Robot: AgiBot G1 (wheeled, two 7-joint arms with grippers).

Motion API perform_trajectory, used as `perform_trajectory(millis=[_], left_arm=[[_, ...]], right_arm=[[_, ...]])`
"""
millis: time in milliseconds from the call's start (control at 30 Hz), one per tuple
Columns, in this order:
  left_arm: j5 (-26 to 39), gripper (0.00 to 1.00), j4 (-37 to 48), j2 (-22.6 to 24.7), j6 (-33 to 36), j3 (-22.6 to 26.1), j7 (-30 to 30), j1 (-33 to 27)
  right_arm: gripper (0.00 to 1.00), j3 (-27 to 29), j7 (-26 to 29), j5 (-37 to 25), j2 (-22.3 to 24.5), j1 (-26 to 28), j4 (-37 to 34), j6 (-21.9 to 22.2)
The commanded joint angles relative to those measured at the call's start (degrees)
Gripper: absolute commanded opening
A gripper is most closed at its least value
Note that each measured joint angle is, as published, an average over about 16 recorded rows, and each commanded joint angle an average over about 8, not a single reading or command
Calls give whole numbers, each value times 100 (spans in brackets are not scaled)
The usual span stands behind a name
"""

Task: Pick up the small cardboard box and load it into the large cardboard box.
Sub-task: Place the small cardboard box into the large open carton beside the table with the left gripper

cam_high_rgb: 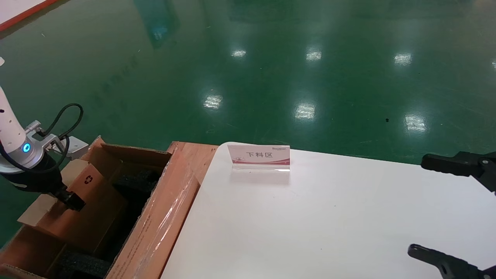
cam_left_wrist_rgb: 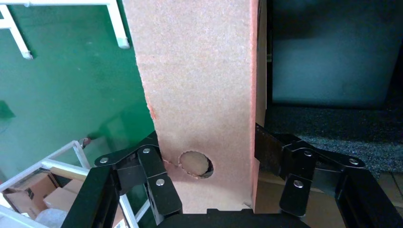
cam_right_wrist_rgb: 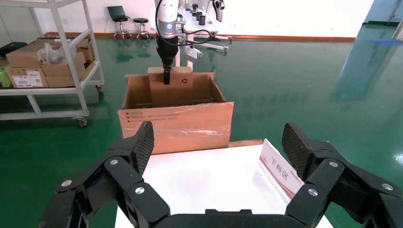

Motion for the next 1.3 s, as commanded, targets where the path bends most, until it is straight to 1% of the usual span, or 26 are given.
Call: perform_trajectory(millis=[33,600,800,900,1000,1300], left_arm=[[4,100,-8,-2,0,0,0,-5],[36,100,-30,-4,-7,10,8,-24],[134,100,-135,128,9,17,44,-85],[168,100,-346,152,-65,-46,135,-258],[147,100,-706,34,-221,-177,310,-569],[-39,100,-2043,-624,-660,-630,783,-1628]], right_arm=[[100,0,0,0,0,0,0,0],[100,0,0,0,0,0,0,0],[100,-1,-1,0,0,1,-2,0],[100,-2,-2,1,0,2,-3,-1],[100,-3,-2,1,0,3,-4,-1],[100,-6,-4,3,1,4,-5,-1]])
